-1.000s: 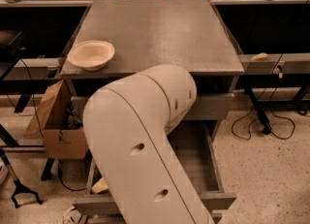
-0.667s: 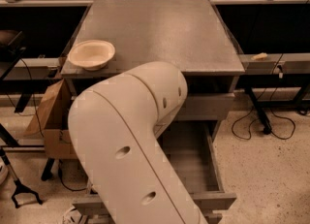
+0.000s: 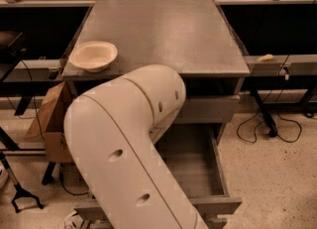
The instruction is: Pick apple from middle drawer and place on counter
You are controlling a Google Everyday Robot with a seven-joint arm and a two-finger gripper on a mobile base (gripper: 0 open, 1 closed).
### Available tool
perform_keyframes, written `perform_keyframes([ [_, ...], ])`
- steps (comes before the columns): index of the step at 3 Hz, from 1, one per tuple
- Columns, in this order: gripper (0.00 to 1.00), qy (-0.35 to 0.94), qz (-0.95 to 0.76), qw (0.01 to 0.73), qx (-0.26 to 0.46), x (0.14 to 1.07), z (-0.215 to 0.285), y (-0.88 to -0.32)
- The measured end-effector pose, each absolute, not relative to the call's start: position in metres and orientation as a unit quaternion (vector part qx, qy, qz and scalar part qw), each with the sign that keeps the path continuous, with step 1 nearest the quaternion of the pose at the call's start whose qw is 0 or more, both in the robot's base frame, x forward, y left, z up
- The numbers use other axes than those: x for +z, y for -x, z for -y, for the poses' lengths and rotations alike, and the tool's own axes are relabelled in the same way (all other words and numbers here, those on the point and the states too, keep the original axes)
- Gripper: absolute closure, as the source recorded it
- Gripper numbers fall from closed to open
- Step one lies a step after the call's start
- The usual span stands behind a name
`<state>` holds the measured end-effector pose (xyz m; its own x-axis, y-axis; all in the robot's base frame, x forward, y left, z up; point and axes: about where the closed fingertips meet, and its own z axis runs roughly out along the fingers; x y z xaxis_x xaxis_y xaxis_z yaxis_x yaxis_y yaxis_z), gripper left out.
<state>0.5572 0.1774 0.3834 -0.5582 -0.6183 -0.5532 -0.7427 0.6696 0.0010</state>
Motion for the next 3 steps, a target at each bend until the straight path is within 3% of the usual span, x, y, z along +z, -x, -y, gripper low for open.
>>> perform_keyframes([
  [3, 0.94, 0.452, -0.862, 0.211, 0.095, 0.353, -0.17, -0.569],
])
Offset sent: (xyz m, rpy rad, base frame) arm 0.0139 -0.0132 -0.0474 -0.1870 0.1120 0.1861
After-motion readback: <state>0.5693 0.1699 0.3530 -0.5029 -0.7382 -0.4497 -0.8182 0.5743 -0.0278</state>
